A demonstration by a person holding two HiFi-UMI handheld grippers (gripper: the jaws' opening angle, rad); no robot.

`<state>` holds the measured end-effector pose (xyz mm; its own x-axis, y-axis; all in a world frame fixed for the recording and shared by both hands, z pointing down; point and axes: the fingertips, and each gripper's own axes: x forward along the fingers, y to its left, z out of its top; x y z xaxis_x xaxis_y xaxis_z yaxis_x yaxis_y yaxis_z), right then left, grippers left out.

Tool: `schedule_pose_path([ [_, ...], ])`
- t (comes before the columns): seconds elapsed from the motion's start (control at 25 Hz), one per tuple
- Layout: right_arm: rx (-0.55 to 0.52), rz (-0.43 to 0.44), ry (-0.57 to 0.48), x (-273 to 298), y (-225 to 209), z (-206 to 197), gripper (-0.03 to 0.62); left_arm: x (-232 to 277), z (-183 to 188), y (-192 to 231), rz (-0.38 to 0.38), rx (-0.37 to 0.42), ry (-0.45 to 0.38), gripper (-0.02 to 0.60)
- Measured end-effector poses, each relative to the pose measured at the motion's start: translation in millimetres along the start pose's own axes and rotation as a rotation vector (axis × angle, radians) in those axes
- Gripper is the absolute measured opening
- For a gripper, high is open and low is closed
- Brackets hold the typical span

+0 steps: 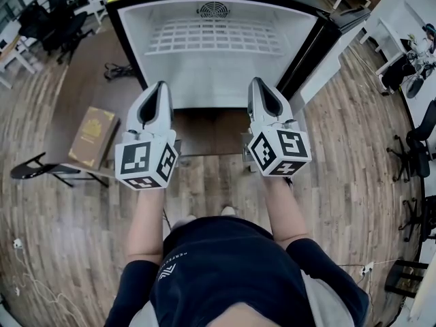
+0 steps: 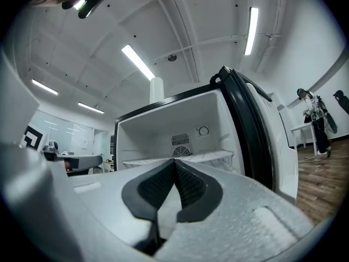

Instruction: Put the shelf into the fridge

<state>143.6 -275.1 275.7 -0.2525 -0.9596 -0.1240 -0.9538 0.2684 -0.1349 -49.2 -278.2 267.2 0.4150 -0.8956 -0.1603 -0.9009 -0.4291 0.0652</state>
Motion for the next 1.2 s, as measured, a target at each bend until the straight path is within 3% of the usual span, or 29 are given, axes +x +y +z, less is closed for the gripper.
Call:
schedule_pose_path([
  [1.2,0.001,0.018,-0.03,-1.4,2.5,-2.5,0.002,1.5,-22.8,-6.5,-0.018,-0.05,0.048,0.002],
])
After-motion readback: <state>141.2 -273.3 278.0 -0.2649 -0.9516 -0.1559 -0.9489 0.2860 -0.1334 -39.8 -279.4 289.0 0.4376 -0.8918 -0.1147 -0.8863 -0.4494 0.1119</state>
